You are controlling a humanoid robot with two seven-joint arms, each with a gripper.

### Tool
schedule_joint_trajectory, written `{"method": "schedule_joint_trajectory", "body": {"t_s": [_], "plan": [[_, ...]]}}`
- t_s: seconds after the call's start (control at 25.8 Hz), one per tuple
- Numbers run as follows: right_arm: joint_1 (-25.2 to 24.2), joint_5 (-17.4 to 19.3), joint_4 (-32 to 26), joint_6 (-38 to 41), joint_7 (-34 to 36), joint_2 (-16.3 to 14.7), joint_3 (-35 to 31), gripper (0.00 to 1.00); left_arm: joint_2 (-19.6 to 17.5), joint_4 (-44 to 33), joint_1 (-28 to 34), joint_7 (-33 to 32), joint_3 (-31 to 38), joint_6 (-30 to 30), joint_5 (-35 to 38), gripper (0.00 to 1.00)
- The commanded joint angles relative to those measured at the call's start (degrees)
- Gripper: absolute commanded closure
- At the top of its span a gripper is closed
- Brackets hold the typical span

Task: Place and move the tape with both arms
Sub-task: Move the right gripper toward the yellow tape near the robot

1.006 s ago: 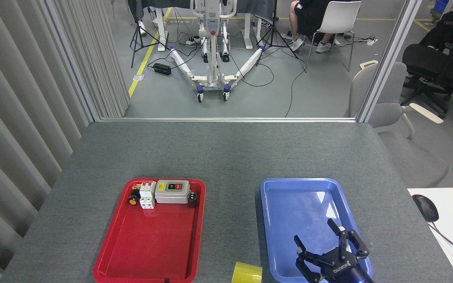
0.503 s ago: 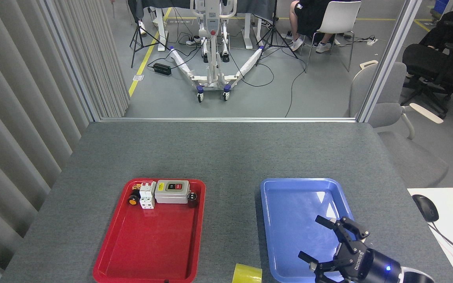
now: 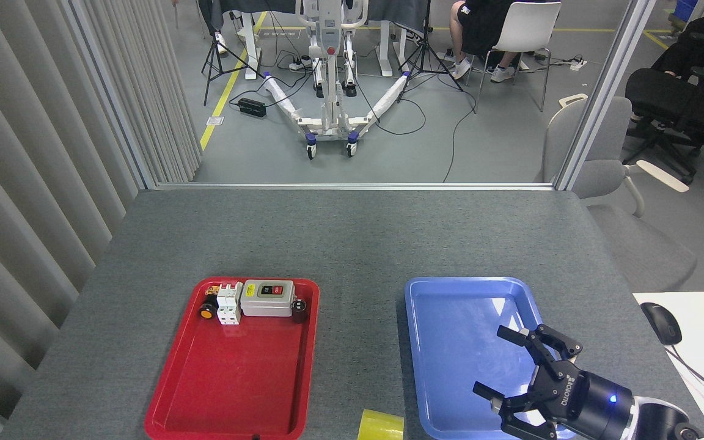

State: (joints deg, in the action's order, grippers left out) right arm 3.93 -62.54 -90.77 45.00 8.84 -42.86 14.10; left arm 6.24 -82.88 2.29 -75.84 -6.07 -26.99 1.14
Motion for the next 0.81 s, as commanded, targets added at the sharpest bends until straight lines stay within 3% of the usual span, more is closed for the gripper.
{"method": "schedule_joint_trajectory", "body": {"t_s": [0.0,0.15,0.31,0.58,0.77], "plan": [[0.3,-0.3,0.0,0.0,-0.5,1.2,0.4,0.0,0.0,0.0,0.0,0.0,0.3,-0.3,0.0,1.0],[-0.3,1.6,-0.3,0.0,0.3,0.0,0.5,0.0,0.0,0.0,0.0,0.0,0.7,-0.3,0.0,1.0],[-1.1,15.1,1.3,0.0,-0.3,-4.0,3.6,0.0,0.0,0.0,0.0,0.0,0.9,-0.3,0.0,1.0],[-3.6,28.3,4.5,0.0,-14.6,-0.9,3.2,0.0,0.1,0.3,-0.1,0.3,1.0,-0.2,0.6,1.0],[-4.2,36.2,4.8,0.0,-25.8,0.3,2.3,0.0,0.3,1.4,-0.4,8.7,0.9,1.2,10.4,1.0]]}}
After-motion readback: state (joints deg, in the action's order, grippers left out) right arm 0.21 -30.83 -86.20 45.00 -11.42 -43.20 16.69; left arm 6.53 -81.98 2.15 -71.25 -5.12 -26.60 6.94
